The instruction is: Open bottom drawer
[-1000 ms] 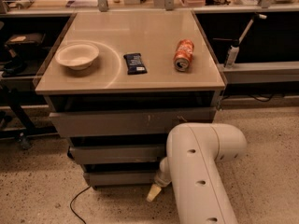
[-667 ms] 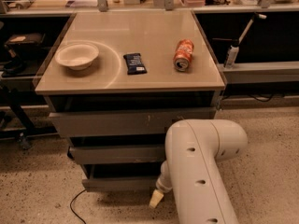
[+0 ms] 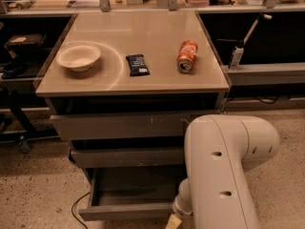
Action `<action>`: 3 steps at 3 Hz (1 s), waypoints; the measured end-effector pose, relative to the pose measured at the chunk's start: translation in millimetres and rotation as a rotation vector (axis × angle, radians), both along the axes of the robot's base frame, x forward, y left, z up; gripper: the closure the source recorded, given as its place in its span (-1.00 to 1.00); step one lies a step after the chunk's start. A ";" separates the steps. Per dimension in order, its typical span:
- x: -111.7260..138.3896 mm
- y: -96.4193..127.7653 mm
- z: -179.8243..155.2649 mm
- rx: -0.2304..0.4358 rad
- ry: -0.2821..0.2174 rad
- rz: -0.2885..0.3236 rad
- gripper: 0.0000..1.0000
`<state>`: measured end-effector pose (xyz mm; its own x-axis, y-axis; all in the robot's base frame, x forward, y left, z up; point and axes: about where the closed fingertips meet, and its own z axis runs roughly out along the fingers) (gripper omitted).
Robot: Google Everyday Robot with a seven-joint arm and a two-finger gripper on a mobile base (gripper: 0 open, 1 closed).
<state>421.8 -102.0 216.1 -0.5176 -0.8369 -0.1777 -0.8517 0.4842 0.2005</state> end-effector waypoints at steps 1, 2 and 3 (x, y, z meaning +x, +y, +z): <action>-4.2 -0.4 -0.4 -0.001 0.007 0.004 -1.00; 10.0 15.8 -15.8 0.018 0.002 0.036 -1.00; 11.0 27.5 -46.1 0.019 0.043 0.079 -1.00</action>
Offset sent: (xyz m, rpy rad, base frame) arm 0.0383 0.0441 -0.0415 0.0516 -0.0125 0.0907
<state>432.8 -74.5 170.0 -0.4574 -0.8722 -0.1733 -0.8776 0.4114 0.2460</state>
